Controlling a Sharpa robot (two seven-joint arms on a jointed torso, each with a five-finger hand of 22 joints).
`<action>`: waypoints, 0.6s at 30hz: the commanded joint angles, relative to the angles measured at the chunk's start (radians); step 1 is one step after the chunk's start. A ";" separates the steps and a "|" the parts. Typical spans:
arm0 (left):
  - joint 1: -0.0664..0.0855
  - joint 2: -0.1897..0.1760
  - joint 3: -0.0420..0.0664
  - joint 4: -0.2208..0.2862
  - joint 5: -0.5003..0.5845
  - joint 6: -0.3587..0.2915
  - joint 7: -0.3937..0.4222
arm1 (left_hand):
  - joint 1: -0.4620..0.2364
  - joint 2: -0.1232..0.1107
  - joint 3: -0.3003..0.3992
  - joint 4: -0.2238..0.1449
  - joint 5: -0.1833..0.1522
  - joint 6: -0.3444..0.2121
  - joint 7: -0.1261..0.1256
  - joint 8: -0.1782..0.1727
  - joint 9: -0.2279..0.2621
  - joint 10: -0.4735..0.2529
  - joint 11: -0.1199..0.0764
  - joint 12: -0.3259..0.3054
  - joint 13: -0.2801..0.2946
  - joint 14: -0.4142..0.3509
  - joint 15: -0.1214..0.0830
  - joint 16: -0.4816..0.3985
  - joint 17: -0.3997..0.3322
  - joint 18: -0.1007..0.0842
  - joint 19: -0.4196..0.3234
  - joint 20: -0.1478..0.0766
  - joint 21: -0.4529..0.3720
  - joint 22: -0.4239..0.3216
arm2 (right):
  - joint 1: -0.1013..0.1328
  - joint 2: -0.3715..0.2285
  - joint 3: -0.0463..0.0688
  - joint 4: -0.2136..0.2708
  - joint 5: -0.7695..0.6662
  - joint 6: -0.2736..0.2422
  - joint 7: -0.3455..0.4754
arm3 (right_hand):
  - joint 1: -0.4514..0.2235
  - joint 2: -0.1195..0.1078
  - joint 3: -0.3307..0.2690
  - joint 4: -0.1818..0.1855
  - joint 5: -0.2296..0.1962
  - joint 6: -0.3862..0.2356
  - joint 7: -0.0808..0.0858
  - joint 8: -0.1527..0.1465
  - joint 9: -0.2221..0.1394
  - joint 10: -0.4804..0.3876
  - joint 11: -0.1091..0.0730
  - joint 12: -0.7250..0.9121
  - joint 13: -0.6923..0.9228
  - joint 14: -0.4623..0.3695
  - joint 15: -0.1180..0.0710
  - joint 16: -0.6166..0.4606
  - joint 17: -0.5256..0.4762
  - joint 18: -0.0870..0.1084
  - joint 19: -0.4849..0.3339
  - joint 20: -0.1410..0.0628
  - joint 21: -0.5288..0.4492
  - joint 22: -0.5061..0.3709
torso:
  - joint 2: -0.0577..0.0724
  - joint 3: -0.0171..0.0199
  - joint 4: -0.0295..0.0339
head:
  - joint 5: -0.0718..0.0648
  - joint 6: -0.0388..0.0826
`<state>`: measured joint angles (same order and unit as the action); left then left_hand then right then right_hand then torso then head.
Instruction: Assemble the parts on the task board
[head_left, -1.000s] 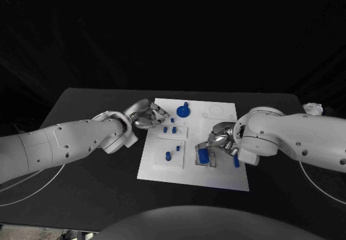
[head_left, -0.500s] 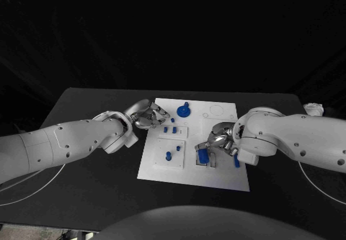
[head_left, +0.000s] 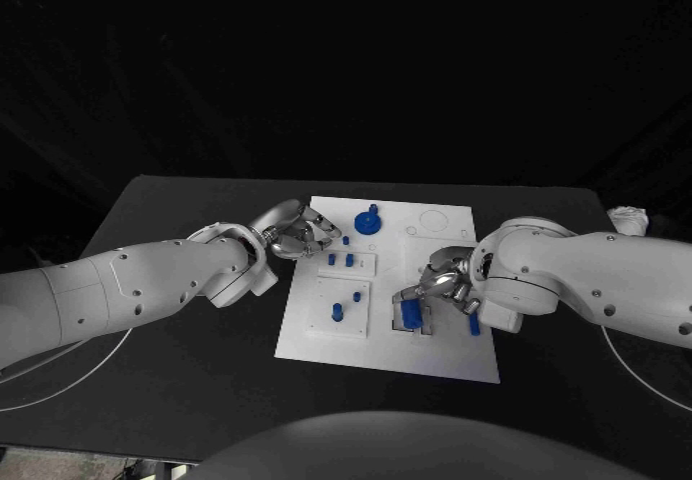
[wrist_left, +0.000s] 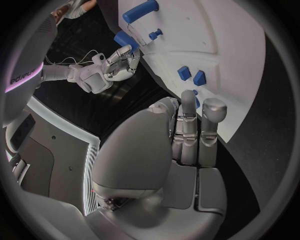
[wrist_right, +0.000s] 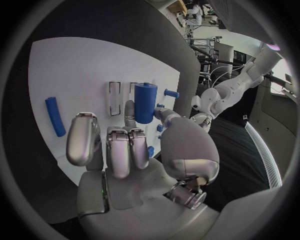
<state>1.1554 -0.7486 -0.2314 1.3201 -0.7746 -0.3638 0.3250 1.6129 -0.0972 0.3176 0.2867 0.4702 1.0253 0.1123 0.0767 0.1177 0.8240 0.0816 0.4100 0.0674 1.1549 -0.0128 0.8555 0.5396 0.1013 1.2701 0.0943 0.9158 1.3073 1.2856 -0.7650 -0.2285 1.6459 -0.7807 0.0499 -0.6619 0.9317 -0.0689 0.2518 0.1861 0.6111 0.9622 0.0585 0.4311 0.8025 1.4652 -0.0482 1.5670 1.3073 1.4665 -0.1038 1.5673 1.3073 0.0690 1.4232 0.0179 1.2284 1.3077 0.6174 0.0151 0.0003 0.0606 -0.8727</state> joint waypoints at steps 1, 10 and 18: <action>0.000 0.002 0.001 0.001 -0.002 0.017 0.001 | 0.009 -0.003 0.005 0.000 0.005 -0.002 0.004 0.003 0.001 0.007 0.004 0.005 0.001 -0.006 0.005 -0.004 -0.002 0.020 -0.007 0.003 -0.005 0.102 | -0.005 -0.001 0.000 -0.002 -0.014 0.011 -0.002 | 0.001 0.013 0.079 -0.073 -0.005 -0.022 -0.025 -0.006 -0.001 0.106 0.010 0.004 0.263 0.100 0.010 -0.005 0.250 0.011 -0.009 0.000 -0.013 0.141 | 0.000 0.0001 0.0004 | 0.001 0.000; 0.000 0.001 0.001 0.001 -0.002 0.020 -0.001 | 0.010 -0.002 0.005 0.000 0.005 -0.002 0.004 0.003 0.001 0.007 0.004 0.006 0.001 -0.006 0.005 -0.004 -0.002 0.020 -0.008 0.004 -0.006 0.102 | -0.019 -0.001 0.000 -0.005 -0.010 -0.005 0.000 | -0.031 0.023 0.071 -0.046 -0.032 -0.024 -0.017 -0.033 -0.020 0.106 0.016 0.004 0.263 0.092 0.015 -0.024 0.223 0.018 -0.022 0.005 -0.055 0.126 | 0.000 -0.0001 0.0005 | 0.001 0.000; 0.000 0.002 0.001 0.001 -0.003 0.022 -0.002 | 0.010 -0.002 0.005 0.000 0.005 -0.002 0.004 0.003 0.001 0.007 0.004 0.006 0.001 -0.006 0.005 -0.004 -0.002 0.020 -0.008 0.004 -0.006 0.102 | -0.023 -0.002 0.000 -0.007 -0.007 -0.010 0.000 | -0.059 0.026 0.047 -0.017 -0.146 -0.016 -0.013 -0.055 -0.039 0.106 0.020 0.004 0.263 0.087 0.018 -0.038 0.207 0.022 -0.025 0.009 -0.084 0.116 | 0.000 -0.0002 0.0005 | 0.002 0.000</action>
<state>1.1550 -0.7487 -0.2313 1.3199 -0.7751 -0.3578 0.3212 1.6129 -0.0972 0.3176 0.2867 0.4702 1.0254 0.1123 0.0767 0.1175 0.8276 0.0853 0.4100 0.0674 1.1511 -0.0090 0.8555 0.5388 0.1012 1.2664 0.0980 0.9158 1.3073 1.2647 -0.7665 -0.2281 1.6396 -0.7816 0.0401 -0.6621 0.8827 -0.0438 0.3028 0.1630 0.4698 0.9429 0.0462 0.3787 0.7644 1.4649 -0.0335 1.5670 1.3073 1.4663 -0.0894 1.5323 1.3081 0.0844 1.4054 0.0287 1.1469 1.3076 0.6174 0.0150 0.0010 0.0623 -0.8727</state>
